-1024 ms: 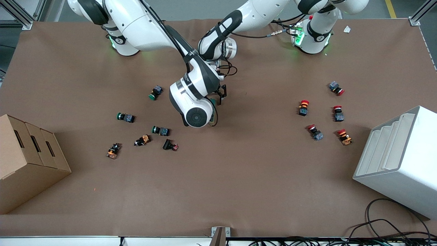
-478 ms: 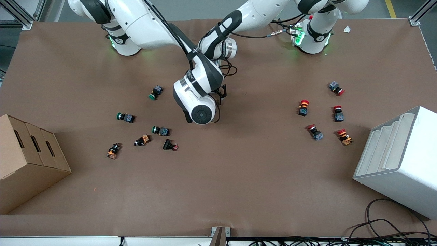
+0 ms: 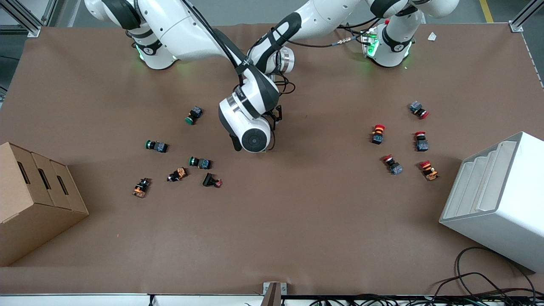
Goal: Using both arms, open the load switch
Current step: 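Press the white handle down onto the blades with the right gripper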
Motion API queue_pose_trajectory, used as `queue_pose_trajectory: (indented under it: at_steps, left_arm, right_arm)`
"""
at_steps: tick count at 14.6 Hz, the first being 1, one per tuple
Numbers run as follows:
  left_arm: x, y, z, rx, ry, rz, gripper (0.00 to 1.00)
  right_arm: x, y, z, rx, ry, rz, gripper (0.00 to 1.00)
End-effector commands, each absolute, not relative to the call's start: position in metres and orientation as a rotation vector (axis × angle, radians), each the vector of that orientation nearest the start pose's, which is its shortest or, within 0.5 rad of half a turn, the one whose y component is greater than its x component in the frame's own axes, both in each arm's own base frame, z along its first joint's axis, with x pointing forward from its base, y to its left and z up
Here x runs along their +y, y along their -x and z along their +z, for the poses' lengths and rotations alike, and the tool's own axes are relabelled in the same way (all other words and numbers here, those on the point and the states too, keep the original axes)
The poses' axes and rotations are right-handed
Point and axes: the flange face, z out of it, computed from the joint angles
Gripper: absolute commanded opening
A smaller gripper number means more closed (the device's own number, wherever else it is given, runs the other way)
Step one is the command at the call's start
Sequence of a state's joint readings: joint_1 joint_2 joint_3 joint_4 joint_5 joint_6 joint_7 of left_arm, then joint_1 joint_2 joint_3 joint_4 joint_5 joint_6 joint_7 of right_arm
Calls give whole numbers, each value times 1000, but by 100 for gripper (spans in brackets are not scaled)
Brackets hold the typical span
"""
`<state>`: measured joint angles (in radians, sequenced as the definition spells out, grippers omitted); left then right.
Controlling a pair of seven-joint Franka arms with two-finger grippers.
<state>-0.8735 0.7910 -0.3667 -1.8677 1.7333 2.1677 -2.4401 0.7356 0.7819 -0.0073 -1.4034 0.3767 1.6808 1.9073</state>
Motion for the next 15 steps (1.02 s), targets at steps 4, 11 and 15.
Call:
queue_pose_trajectory:
  at_steps: [4,11,15]
  left_arm:
    - [-565,-226,77,128,2889,-1357,99]
    - [-565,-228,77,122,2889,-1356,99]
    - [-565,-228,77,123,2889,-1357,99]
  right_arm:
    - [478,-469,209,2120,2703,815,100]
    - [479,-468,211,2110,2713,804,100]
    - [485,-460,207,2098,2733,794,100]
